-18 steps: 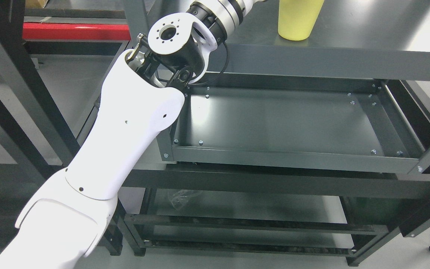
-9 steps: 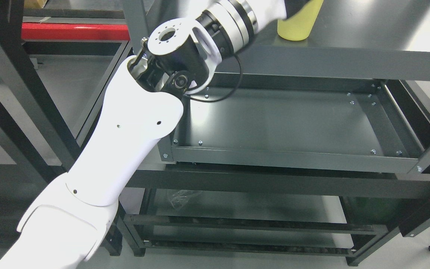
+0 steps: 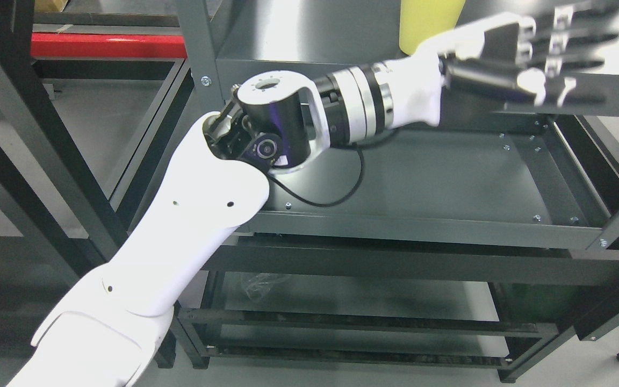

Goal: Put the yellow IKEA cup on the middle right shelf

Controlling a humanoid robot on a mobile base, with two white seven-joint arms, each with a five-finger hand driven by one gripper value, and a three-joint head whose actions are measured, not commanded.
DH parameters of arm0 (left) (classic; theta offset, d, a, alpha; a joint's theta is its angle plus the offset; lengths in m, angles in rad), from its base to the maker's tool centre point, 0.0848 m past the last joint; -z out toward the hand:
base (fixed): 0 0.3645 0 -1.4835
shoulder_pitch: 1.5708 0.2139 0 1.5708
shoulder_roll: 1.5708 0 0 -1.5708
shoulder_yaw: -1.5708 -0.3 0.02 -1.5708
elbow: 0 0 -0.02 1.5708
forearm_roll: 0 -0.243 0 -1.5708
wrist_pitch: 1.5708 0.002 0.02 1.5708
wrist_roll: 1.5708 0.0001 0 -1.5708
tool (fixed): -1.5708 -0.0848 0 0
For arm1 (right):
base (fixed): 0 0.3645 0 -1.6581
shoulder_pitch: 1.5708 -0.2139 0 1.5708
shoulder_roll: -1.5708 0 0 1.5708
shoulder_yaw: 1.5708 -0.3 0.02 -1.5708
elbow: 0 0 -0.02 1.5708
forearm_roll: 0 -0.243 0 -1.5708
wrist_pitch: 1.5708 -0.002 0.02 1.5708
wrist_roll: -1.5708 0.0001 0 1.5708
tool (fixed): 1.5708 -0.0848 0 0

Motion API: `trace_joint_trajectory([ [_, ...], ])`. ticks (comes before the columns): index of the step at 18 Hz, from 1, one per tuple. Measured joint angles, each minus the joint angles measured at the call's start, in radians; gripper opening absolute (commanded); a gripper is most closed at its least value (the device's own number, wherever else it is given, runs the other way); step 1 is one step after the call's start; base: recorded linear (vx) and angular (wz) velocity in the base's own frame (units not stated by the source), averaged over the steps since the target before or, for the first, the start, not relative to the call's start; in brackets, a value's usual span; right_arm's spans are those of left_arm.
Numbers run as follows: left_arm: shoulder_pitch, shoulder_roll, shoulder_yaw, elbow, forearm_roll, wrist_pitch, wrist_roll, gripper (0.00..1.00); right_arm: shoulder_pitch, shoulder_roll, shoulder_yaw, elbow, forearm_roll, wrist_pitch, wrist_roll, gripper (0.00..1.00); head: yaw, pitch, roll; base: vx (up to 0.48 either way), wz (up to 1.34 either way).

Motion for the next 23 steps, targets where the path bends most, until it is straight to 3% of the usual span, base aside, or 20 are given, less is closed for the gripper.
trace_joint_trajectory([
  [5, 0.056, 0.000, -0.036, -0.025, 0.025, 0.133, -0.009, 0.99, 0.000, 0.000, 0.000, 0.000, 0.000, 0.000, 0.000, 1.00, 0.0000, 0.000, 0.000, 0.000, 0.00],
  [12, 0.191, 0.000, -0.093, -0.031, -0.047, 0.172, -0.011, 0.99, 0.000, 0.000, 0.000, 0.000, 0.000, 0.000, 0.000, 0.99, 0.0000, 0.000, 0.000, 0.000, 0.00],
  [14, 0.239, 0.000, -0.096, -0.022, -0.145, 0.117, -0.011, 0.99, 0.000, 0.000, 0.000, 0.000, 0.000, 0.000, 0.000, 0.99, 0.0000, 0.000, 0.000, 0.000, 0.00],
  [20, 0.417, 0.000, -0.049, 0.027, -0.560, -0.260, -0.002, 0.99, 0.000, 0.000, 0.000, 0.000, 0.000, 0.000, 0.000, 0.99, 0.0000, 0.000, 0.000, 0.000, 0.00],
  [23, 0.494, 0.000, 0.000, 0.045, -0.753, -0.373, 0.032, 0.99, 0.000, 0.000, 0.000, 0.000, 0.000, 0.000, 0.000, 0.99, 0.0000, 0.000, 0.000, 0.000, 0.00],
])
